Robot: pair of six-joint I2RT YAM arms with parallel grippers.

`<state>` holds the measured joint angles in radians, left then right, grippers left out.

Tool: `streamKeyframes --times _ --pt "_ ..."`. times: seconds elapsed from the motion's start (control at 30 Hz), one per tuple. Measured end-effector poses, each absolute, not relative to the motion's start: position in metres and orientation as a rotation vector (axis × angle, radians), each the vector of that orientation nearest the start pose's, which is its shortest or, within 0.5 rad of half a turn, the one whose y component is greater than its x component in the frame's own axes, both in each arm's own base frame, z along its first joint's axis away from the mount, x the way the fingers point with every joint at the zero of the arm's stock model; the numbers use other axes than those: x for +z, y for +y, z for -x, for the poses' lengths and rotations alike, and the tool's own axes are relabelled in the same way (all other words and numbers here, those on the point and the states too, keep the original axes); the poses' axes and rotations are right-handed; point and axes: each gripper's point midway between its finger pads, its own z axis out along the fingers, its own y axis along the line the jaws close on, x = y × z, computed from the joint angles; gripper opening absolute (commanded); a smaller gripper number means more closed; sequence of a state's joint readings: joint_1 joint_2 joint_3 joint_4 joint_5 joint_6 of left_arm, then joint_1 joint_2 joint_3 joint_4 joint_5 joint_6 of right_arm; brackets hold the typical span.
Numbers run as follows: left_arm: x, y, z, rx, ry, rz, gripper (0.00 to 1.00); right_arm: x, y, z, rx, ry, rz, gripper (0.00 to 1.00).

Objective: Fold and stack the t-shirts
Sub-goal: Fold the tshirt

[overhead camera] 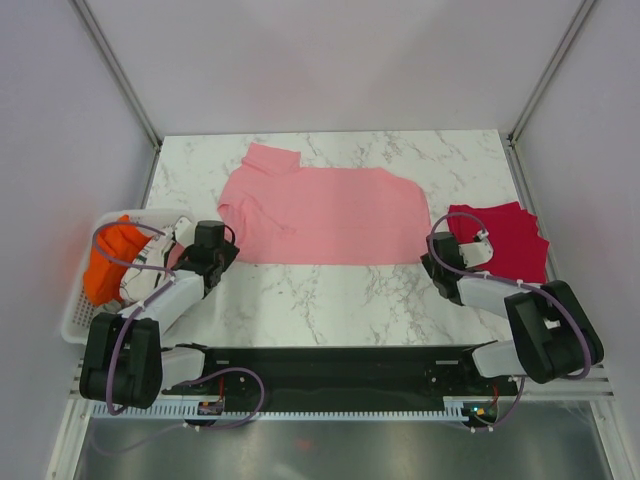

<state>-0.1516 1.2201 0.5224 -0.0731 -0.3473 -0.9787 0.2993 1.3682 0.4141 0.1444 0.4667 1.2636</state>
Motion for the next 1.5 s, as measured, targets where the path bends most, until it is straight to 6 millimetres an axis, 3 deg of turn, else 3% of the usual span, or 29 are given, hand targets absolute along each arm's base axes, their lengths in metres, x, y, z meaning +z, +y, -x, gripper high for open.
streamKeyframes --times 0.27,0.4,0.57,0.73,0.97,1.07,1.23,1.43,1.5 --pt "0.058 -0.021 -0.319 -0.175 2.025 1.074 0.46 0.021 0.048 -0.322 0.211 1.913 -1.211 0.0" --pt "0.056 -0.018 -0.319 -0.16 2.024 1.079 0.48 0.037 0.036 -0.319 0.169 1.879 -1.186 0.0" --pt "0.052 -0.014 -0.318 -0.139 2.029 1.092 0.48 0.069 -0.003 -0.321 0.139 1.755 -1.229 0.0" --pt "0.049 -0.014 -0.318 -0.131 2.036 1.094 0.57 0.075 -0.033 -0.315 0.077 1.717 -1.263 0.0" --pt "0.049 -0.013 -0.318 -0.127 2.039 1.084 0.56 0.073 -0.036 -0.312 0.072 1.748 -1.248 0.0" --pt "0.049 -0.014 -0.317 -0.128 2.048 1.075 0.62 0.072 -0.035 -0.312 0.076 1.76 -1.242 0.0" --pt "0.056 -0.037 -0.316 -0.271 2.102 0.993 0.66 0.069 -0.031 -0.312 0.089 1.784 -1.232 0.0" --pt "0.063 -0.072 -0.298 -0.472 2.158 0.861 0.44 0.062 -0.028 -0.312 0.091 1.815 -1.23 0.0" --pt "0.057 -0.078 -0.293 -0.498 2.195 0.838 0.43 0.062 -0.027 -0.312 0.096 1.82 -1.228 0.0"
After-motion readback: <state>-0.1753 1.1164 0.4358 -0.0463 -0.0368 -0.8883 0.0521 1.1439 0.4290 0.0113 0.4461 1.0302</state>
